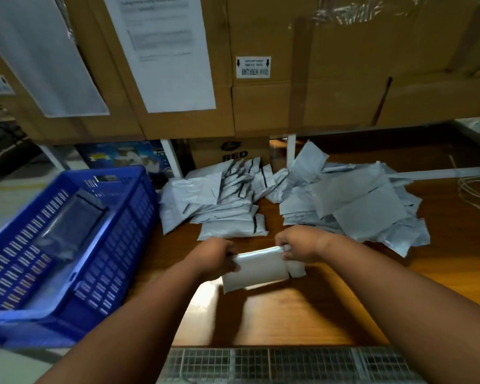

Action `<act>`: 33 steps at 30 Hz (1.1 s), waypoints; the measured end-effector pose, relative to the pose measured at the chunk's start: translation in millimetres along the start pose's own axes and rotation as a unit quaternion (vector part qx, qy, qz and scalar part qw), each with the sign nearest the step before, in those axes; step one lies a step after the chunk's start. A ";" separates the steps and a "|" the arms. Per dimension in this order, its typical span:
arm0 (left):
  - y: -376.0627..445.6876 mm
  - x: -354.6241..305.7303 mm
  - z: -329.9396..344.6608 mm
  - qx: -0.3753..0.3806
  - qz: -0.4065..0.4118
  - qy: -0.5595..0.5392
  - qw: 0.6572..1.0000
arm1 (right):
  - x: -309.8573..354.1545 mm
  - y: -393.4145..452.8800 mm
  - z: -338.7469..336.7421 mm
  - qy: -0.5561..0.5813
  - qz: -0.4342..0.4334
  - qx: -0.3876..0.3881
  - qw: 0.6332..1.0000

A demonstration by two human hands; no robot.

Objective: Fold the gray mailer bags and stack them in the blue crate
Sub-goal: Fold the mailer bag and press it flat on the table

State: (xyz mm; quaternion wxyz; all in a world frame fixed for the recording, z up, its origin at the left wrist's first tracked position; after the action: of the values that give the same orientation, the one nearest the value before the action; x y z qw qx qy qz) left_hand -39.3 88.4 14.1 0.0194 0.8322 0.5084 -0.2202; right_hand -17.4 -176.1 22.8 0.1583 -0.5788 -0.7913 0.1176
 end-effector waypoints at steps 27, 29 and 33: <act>-202.2 220.2 -295.0 -0.314 -0.200 0.001 0.928 | 342.1 171.0 -273.7 -0.047 -0.171 -0.204 0.963; -215.4 245.9 -292.3 -0.316 -0.231 0.004 0.920 | 382.8 197.6 -269.3 -0.057 -0.174 -0.206 0.961; -230.3 301.3 -275.8 -0.305 -0.300 0.056 0.902 | 451.6 252.6 -245.5 -0.079 -0.171 -0.221 0.957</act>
State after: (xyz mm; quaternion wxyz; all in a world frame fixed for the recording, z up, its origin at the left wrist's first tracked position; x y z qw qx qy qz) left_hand -24.2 522.5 190.7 0.1770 0.6048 0.7765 -0.0030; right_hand 173.0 331.4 207.6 -0.0191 -0.4445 -0.8945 -0.0433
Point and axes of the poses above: each hand's wrist, its own y-axis towards the middle knuckle, its own z-axis out of the palm, x = y × z, the point moved 2 cm from there along y, towards the middle knuckle, and after that the axes turned 11 degrees about z, right-handed, at the moved point
